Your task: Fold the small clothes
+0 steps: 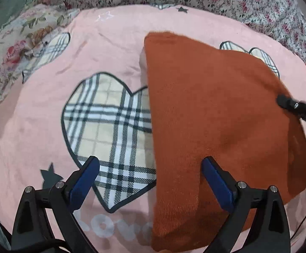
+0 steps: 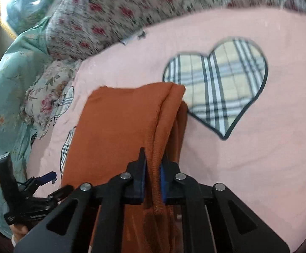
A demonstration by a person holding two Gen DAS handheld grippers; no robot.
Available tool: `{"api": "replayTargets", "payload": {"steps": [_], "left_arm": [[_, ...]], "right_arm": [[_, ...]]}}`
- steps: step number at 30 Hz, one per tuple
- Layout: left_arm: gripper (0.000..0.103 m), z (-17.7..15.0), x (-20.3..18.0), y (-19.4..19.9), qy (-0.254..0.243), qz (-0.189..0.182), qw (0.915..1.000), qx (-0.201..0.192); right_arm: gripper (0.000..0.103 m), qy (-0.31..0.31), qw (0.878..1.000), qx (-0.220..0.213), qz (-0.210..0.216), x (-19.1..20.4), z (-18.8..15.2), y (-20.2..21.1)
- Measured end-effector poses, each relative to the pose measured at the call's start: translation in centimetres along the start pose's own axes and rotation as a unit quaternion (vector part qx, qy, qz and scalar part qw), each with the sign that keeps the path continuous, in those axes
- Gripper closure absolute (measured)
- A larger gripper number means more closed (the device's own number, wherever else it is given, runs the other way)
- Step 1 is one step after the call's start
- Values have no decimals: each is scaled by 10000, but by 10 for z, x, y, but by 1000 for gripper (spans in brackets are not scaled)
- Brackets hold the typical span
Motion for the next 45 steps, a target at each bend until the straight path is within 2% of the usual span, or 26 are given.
{"api": "replayTargets", "payload": {"steps": [2, 3, 6, 10, 12, 14, 17, 24, 29, 35, 45], "left_arm": [[4, -2, 1, -3, 57, -67, 10000, 36], [4, -2, 1, -2, 37, -42, 10000, 10], [4, -4, 0, 4, -78, 52, 9999, -78], [5, -11, -8, 15, -128, 167, 9997, -151], [5, -16, -10, 21, -148, 243, 9994, -209], [5, -20, -12, 27, -185, 275, 9991, -253], [5, -31, -14, 39, -277, 330, 9985, -334], [4, -57, -11, 58, -389, 323, 9980, -377], [4, -69, -7, 67, -426, 229, 9980, -401], [4, -78, -8, 73, -506, 80, 9978, -411], [4, -65, -4, 67, -604, 325, 9969, -387]], "right_arm": [[90, -6, 9989, 418, -192, -10, -13, -25], [89, -134, 9989, 434, -129, -15, -17, -28], [76, -345, 9989, 261, -205, -20, -17, -13], [74, -300, 9992, -28, -250, -9, -17, 19], [72, -265, 9994, -232, -42, 3, -22, 39], [64, -146, 9993, -338, 104, 14, -24, 47], [51, 48, 9991, -342, 236, 29, -35, 56], [42, 367, 9990, -214, 124, 44, -66, 66], [25, 689, 9975, -175, 2, 54, -76, 75], [16, 888, 9960, -109, -47, 60, -87, 78], [15, 1030, 9944, 123, -206, 62, -86, 74]]}}
Point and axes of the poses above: each gripper's, at about its wrist camera, not at the fingertips, and y roughly against the way its jaws point, x to its left, z to its top, the point moved 5 cm from there along -y, roughly the way its jaws point, and after that the axes turned 10 degrees about y, right-handed, at the moved point
